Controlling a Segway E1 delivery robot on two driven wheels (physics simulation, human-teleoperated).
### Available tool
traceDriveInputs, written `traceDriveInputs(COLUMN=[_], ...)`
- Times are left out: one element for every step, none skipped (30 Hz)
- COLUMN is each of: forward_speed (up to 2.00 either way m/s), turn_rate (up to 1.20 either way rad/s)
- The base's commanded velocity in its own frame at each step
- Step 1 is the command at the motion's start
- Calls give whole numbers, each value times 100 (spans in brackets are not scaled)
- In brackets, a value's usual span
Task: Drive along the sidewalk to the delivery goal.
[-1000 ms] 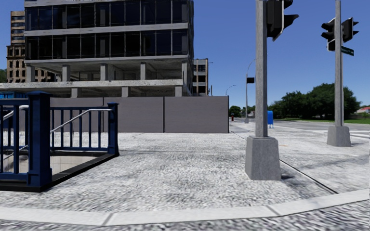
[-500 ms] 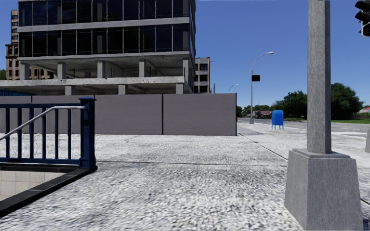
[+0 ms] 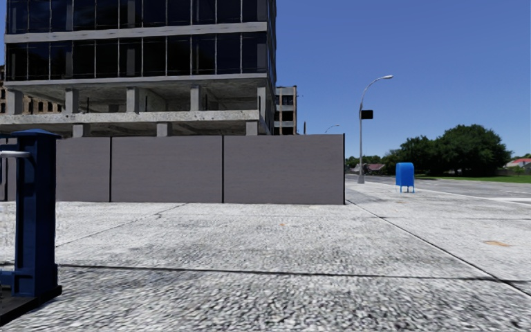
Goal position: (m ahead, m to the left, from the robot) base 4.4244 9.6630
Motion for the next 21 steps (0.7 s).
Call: traceDriveInputs(forward_speed=[173,173,171,161,161,149,141,133,133,130,130,129,129,129,129,129,129,129,129,129,123], turn_rate=[0,0,0,0,0,0,0,0,0,0,0,0,0,1,5,13,13,29,47,47,55])
